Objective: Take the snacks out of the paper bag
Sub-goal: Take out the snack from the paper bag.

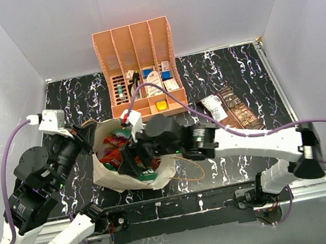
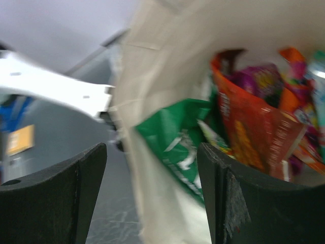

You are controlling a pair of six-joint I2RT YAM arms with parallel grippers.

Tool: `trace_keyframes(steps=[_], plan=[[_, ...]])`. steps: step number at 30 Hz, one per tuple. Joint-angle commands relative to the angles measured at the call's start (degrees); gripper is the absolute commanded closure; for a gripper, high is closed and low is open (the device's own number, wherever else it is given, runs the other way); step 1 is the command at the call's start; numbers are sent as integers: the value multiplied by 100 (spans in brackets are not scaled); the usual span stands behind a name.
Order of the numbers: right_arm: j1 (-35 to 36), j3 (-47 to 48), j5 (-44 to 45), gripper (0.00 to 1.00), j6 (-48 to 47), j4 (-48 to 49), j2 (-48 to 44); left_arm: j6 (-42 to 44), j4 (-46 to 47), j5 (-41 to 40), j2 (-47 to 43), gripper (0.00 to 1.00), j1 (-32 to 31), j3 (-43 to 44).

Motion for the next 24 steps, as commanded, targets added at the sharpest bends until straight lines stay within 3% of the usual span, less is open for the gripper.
trace_keyframes(steps=[1, 6, 24], plan=[[-56, 619, 1737, 23, -170, -779, 480, -6, 317, -28, -28, 100, 26, 144], [-56, 622, 2099, 18, -140, -691, 791, -15, 315, -21, -39, 100, 24, 128], [-195, 51, 2760, 19, -46, -418, 522, 21, 359, -25, -5, 100, 21, 109]])
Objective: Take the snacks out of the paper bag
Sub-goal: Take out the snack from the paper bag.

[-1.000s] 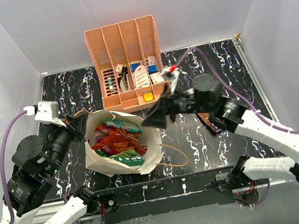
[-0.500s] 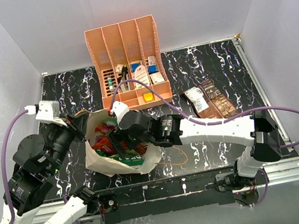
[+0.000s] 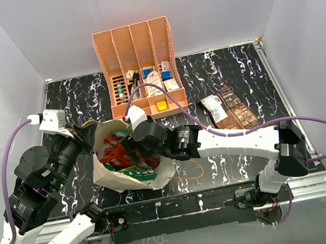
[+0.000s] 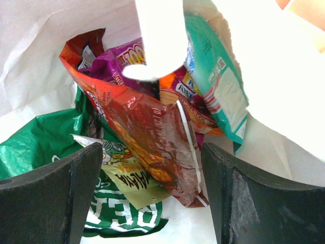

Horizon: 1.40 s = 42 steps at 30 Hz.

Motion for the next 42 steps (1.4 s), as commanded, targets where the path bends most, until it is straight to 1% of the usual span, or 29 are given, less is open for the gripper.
trace_keyframes(steps=[1, 5, 13, 14, 15, 17, 18, 21, 22, 26, 28, 31, 42], plan=[[-120, -165, 204, 18, -9, 490, -244, 18, 373, -2, 3, 100, 24, 118], [-130, -146, -26, 18, -77, 713, 29, 12, 363, -1, 9, 100, 21, 127], [-132, -310, -880, 18, -198, 1375, 349, 5, 341, -9, -3, 100, 21, 136], [-139, -353, -935, 18, -189, 1446, 360, 3, 345, -4, 0, 100, 21, 137], [-140, -370, -981, 21, -186, 1490, 368, 3, 345, -2, 0, 100, 21, 137], [-135, -356, -1003, 28, -175, 1501, 379, 11, 355, -3, 0, 100, 22, 128], [-139, -316, -988, 34, -169, 1485, 373, 12, 359, -1, 0, 100, 26, 123], [-139, -104, -940, 59, -201, 1335, 328, 11, 366, -2, 0, 100, 21, 112], [-140, -39, -920, 66, -214, 1299, 291, 18, 363, -6, 0, 100, 21, 110], [-140, 152, -907, 85, -274, 1273, 132, 24, 380, -12, 9, 100, 21, 95], [-140, 225, -921, 91, -297, 1273, 74, 37, 376, -11, 16, 100, 21, 84], [-138, 395, -954, 93, -329, 1249, -6, 55, 363, -27, 22, 100, 21, 61], [-139, 1135, -974, 93, -512, 1114, -355, 106, 355, -111, -15, 100, 21, -30]])
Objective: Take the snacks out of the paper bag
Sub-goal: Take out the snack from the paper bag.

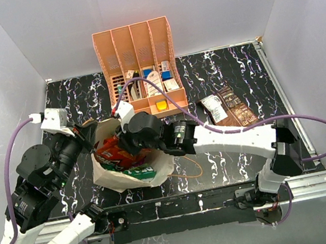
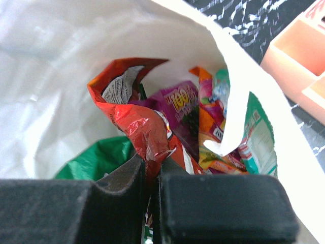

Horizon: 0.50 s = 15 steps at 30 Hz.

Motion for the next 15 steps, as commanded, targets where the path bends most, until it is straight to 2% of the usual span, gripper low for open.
trace_keyframes(steps=[1, 15], plan=[[-26, 600, 48, 93, -140, 368, -590, 75, 324, -88, -81, 100, 21, -7], [-25, 285, 223, 93, 63, 258, -2212, 50, 277, -311, -120, 100, 21, -79]])
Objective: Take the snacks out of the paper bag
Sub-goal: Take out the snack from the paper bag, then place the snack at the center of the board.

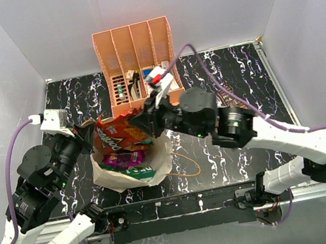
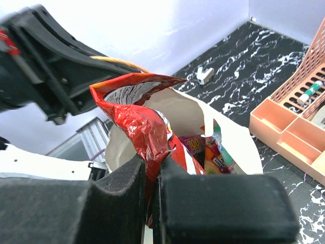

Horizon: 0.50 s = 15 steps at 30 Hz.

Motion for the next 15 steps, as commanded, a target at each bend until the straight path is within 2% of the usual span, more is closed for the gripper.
trace_keyframes(steps=[1, 8, 12, 15], plan=[[-26, 8, 177, 93, 134, 391, -721, 29, 273, -112, -70, 100, 21, -19], [-25, -71, 828, 93, 114, 75, -1526, 10, 300, -108, -48, 100, 20, -48], [-23, -124, 1775, 93, 58, -264, -1929, 9, 301, -108, -48, 100, 21, -51], [-26, -362, 2804, 93, 37, -409, -2262, 4, 291, -117, -57, 100, 21, -42]])
